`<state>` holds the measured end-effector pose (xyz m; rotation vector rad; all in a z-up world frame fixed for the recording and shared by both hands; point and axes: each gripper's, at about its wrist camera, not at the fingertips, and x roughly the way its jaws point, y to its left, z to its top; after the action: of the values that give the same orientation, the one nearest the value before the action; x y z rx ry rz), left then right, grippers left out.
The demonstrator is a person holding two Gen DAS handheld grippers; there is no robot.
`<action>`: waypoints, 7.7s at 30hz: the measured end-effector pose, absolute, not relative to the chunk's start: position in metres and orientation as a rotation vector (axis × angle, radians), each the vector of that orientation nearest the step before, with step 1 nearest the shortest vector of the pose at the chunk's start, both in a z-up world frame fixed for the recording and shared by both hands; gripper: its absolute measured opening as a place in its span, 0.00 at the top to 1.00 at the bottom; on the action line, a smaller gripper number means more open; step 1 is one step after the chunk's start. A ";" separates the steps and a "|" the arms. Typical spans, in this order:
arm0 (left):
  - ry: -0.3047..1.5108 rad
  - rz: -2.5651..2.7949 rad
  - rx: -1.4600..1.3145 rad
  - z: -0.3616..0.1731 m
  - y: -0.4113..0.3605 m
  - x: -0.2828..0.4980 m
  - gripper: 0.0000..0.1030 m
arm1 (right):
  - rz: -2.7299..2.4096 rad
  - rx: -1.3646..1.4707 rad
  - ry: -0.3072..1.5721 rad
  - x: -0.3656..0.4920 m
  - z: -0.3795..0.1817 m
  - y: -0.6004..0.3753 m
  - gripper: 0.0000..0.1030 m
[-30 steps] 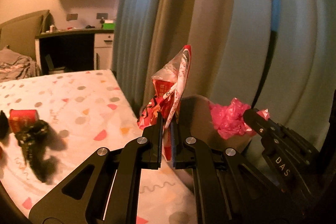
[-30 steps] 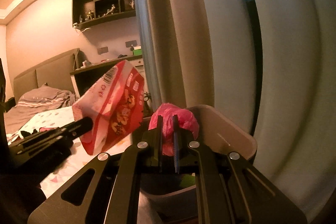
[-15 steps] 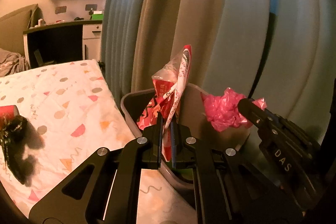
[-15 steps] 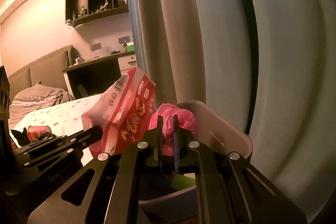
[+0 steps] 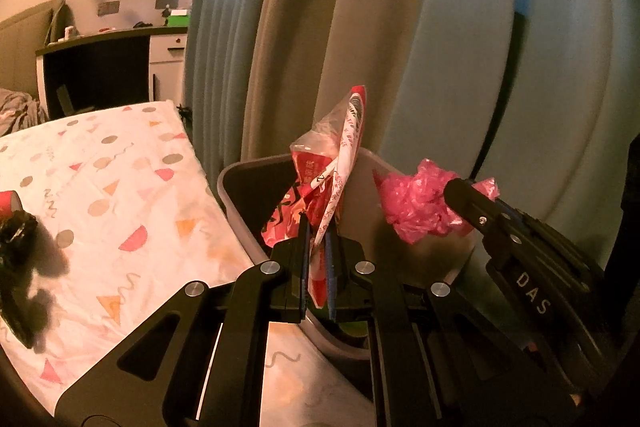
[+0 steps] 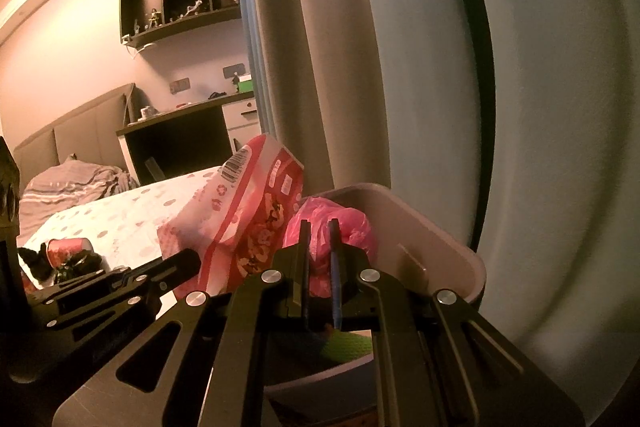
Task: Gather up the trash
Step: 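Open both tools to drop the snack bag and pink bag into the bin, then move both tools back over the remaining trash on the table, then grasp the black plastic bag with the right tool while the left tool closes on the red paper cup, then carry the red cup and black bag over the grey bin with both tools, then open both tools to drop the red cup and black bag into the bin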
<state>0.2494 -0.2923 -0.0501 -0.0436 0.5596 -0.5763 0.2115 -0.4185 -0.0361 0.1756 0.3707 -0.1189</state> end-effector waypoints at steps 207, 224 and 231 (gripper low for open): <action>0.431 -0.378 -0.044 0.008 -0.248 0.220 0.44 | -0.055 0.220 0.360 0.178 -0.027 -0.395 0.93; 0.476 -0.472 -0.039 -0.015 -0.284 0.246 0.44 | -0.062 0.234 0.436 0.200 -0.049 -0.411 0.92; 0.491 -0.488 -0.044 -0.021 -0.290 0.252 0.44 | -0.057 0.234 0.461 0.207 -0.053 -0.416 0.92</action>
<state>0.2517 -0.2898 -0.0209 -0.0440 0.4908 -0.4882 0.2070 -0.4164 -0.0531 0.2342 0.4611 -0.0566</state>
